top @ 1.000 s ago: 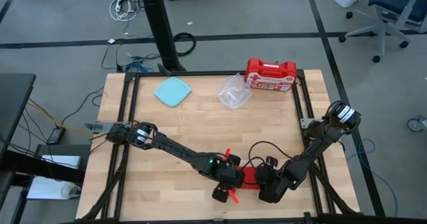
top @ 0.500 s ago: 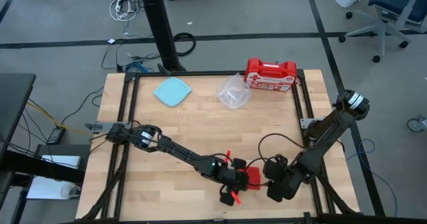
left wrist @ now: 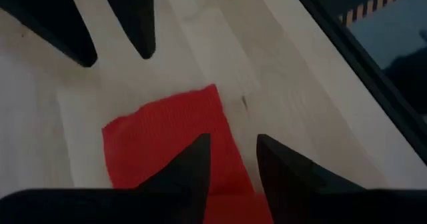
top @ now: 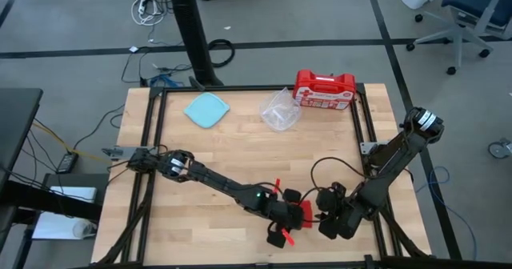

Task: Roll bandage
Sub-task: Roll the red bandage

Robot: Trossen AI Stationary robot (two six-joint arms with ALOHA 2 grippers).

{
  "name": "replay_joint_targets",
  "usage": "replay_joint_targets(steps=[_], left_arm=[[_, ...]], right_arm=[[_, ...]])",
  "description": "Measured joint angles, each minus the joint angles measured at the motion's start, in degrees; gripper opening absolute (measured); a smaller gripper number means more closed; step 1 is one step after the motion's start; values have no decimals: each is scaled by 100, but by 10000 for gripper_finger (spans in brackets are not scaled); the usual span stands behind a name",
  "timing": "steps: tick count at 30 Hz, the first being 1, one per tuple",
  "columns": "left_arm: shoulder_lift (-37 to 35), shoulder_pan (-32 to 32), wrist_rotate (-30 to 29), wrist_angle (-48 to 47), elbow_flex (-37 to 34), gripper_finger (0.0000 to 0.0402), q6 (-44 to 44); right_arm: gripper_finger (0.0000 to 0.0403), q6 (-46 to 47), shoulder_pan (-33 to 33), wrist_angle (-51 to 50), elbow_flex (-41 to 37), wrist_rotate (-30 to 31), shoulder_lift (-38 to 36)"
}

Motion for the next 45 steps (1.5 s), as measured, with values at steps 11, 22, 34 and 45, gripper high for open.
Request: replay_joint_targets(steps=[11,22,34,45], left_arm=[[-15,0,-68,-2080,699,127,29],[-11,0,-48,-1746,584,127,37],[479,32,66,-1215,617,127,335],[761,144,165,67,582,127,423]], right_arm=[[191,570,374,-656,2,-490,-251],[191,1338,553,-2119,2,-1407,-552],[191,1385,553,-1945,2,-1289,-548],[191,1462,562,-1720,2,-878,-543]])
